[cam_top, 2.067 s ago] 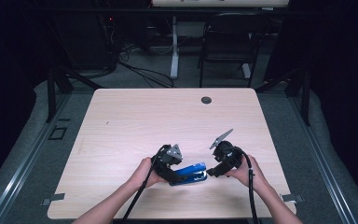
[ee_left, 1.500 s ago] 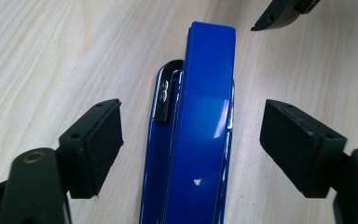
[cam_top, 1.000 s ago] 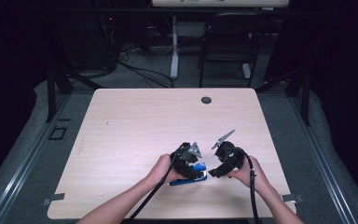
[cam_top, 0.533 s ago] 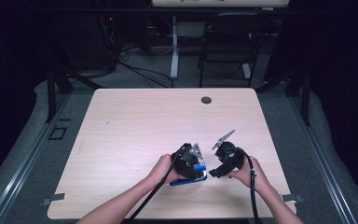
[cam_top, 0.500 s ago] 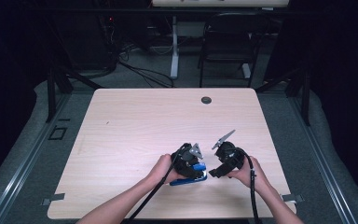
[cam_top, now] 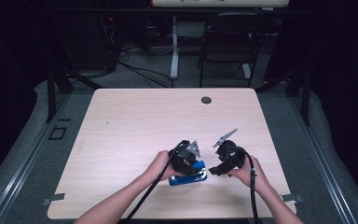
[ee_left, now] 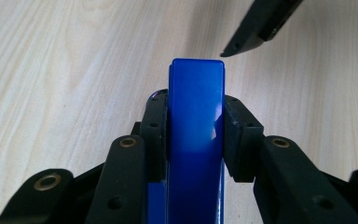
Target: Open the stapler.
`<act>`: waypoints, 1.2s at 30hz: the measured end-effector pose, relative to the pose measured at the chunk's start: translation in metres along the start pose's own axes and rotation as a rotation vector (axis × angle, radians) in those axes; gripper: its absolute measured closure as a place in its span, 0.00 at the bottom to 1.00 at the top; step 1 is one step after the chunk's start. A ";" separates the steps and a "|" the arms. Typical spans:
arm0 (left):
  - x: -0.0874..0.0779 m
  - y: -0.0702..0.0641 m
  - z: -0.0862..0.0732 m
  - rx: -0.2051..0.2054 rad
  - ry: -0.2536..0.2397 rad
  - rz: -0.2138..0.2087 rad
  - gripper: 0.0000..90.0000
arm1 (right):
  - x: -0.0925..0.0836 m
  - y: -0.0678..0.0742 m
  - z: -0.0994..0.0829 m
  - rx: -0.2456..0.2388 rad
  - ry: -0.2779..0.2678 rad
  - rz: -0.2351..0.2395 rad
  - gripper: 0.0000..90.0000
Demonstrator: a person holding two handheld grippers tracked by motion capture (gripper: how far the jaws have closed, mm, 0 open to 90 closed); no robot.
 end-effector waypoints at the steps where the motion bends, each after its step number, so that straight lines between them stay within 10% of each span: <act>1: -0.001 -0.001 0.000 0.005 -0.001 -0.003 0.73 | -0.001 -0.001 0.001 0.012 -0.011 -0.003 0.34; 18: -0.015 -0.004 0.000 0.048 -0.011 -0.009 0.73 | 0.013 0.013 0.021 0.074 -0.080 0.065 0.76; 36: -0.026 -0.008 -0.002 0.067 -0.022 0.009 0.73 | 0.019 0.021 0.019 0.053 -0.057 0.093 0.87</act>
Point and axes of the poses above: each handheld gripper's, and its own axes: x roughly forward along the jaws, z roughly out of its top, y roughly to its left, the point moved 7 cm from there along x, roughly forward along the jaws, and after that the axes turned 15 degrees about -z, right-handed, at the moved point
